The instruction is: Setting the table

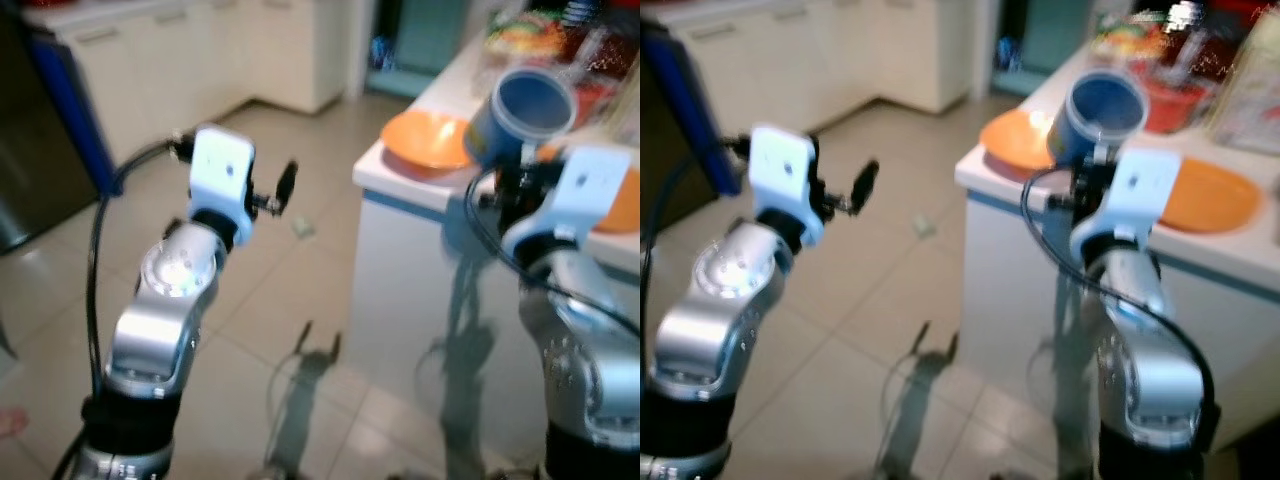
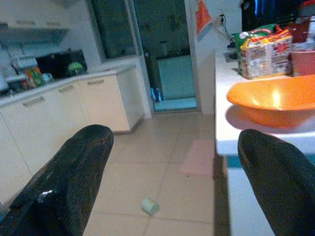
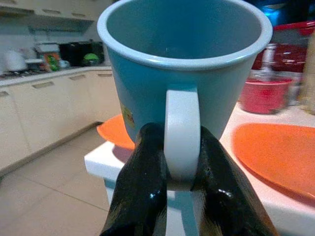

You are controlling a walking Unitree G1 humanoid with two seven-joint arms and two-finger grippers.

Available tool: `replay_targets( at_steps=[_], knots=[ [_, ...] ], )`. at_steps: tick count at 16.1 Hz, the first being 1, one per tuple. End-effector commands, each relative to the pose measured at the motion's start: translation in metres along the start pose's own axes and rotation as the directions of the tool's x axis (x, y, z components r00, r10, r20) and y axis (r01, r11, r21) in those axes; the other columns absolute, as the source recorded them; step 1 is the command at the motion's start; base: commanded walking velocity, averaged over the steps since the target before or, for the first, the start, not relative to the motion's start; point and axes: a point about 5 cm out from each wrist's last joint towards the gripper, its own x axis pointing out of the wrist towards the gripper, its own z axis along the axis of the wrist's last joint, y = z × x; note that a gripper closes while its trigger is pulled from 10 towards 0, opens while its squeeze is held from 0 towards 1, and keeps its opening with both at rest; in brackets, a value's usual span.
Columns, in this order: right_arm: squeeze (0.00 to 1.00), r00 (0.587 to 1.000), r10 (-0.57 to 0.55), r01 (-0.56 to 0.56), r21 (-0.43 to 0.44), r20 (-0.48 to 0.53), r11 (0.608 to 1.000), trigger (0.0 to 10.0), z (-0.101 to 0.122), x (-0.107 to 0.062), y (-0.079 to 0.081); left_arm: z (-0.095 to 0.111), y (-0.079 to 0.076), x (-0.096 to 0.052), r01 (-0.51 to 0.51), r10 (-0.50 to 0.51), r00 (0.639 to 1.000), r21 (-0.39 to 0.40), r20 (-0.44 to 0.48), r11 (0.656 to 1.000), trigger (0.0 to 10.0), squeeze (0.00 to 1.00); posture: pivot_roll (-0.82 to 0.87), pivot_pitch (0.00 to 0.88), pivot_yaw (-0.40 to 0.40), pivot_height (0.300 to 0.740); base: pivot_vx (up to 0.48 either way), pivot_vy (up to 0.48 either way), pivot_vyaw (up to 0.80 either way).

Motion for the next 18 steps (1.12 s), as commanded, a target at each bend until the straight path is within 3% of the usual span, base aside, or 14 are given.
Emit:
replay_targets(
  at_steps=[1,4,7,12,18],
  knots=[
    [0.0,0.998,-0.062,0.062,-0.041,0.001,0.997,10.0,-0.004,-0.002,-0.01,-0.01,0.001,-0.004,-0.018,0.019,1.0,0.018,-0.024,1.0,10.0,0.0,-0.04,0.0,0.029,0.74,0.0,0.0,0.0],
    [0.0,0.994,-0.107,0.108,-0.059,0.005,0.992,10.0,-0.009,-0.005,-0.017,-0.018,-0.001,-0.008,-0.029,0.03,0.999,0.014,-0.036,0.999,10.0,0.0,-0.04,0.0,0.029,0.74,0.0,0.0,0.0],
    [0.0,0.996,-0.082,0.08,-0.072,-0.035,0.994,10.0,-0.017,-0.007,-0.016,-0.022,-0.002,-0.01,-0.05,0.05,0.999,-0.002,-0.021,0.999,10.0,0.0,-0.04,0.0,0.018,0.74,0.0,0.0,0.0],
    [0.0,0.997,-0.021,0.016,-0.068,-0.073,0.998,10.0,-0.023,-0.005,-0.01,-0.022,-0.011,-0.008,-0.04,0.04,0.999,0.005,-0.008,0.999,10.0,0.0,-0.05,0.0,0.001,0.74,0.0,-0.475,-0.74],
    [0.0,0.985,0.008,-0.023,-0.087,-0.173,0.996,10.0,-0.035,-0.003,-0.012,-0.02,-0.021,-0.002,-0.022,0.022,1.0,-0.011,0.013,1.0,10.0,0.0,-0.06,0.0,-0.006,0.74,0.0,-0.477,0.0]
  ],
)
